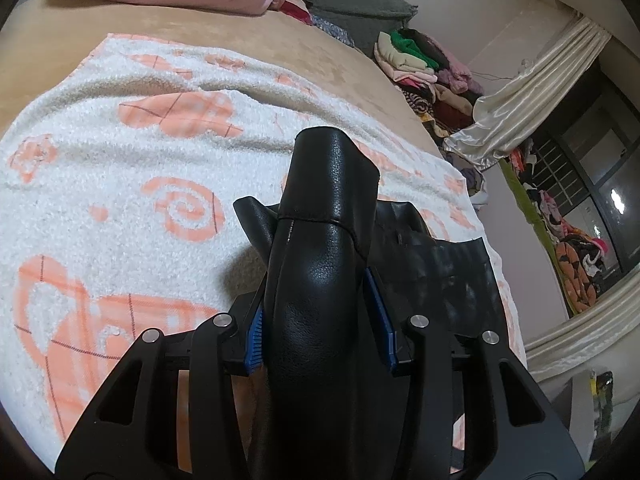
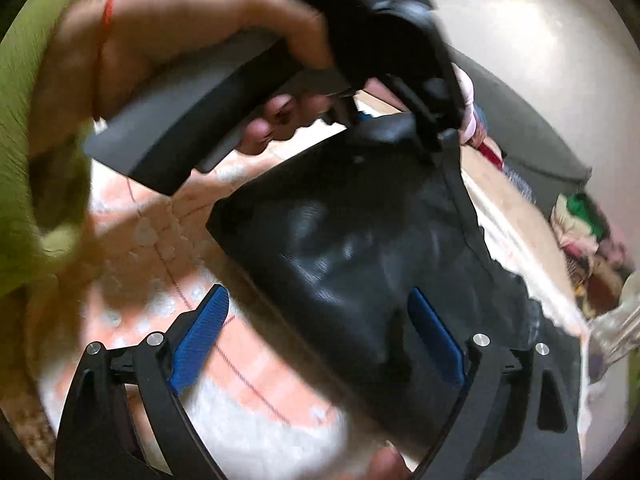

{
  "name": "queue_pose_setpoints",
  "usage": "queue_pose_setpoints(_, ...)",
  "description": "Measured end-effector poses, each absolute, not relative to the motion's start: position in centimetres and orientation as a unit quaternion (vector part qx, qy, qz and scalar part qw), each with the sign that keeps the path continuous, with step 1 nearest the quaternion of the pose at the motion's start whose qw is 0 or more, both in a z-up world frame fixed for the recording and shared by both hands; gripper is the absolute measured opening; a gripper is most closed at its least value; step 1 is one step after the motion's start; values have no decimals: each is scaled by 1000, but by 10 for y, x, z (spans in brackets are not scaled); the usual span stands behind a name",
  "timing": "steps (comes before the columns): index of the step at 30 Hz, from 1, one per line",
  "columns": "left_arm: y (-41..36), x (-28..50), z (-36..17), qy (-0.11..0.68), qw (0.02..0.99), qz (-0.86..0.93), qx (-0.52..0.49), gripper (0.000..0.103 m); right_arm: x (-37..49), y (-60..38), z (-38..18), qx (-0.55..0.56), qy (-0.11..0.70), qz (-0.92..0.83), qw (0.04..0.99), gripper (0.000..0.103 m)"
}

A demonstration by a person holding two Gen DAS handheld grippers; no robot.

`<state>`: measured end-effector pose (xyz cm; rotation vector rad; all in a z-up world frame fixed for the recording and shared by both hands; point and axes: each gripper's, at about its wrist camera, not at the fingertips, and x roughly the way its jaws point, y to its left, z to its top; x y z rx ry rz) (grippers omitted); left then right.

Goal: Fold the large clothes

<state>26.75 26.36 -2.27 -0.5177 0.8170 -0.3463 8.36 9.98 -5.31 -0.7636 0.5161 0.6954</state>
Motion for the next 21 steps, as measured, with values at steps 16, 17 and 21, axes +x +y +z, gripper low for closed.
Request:
queue_pose_setpoints(16, 263, 267, -23, 395, 872, -157, -245, 38, 56, 108, -60, -402, 153, 310, 848, 50)
queue_pose_setpoints(17, 263, 267, -23, 395, 872, -157, -244, 41, 54, 106, -58, -400, 150, 311, 849, 42)
queue_pose_setpoints(21, 264, 268, -28, 403, 868, -151, -247, 54, 48, 96, -49, -395, 130, 310, 855, 31)
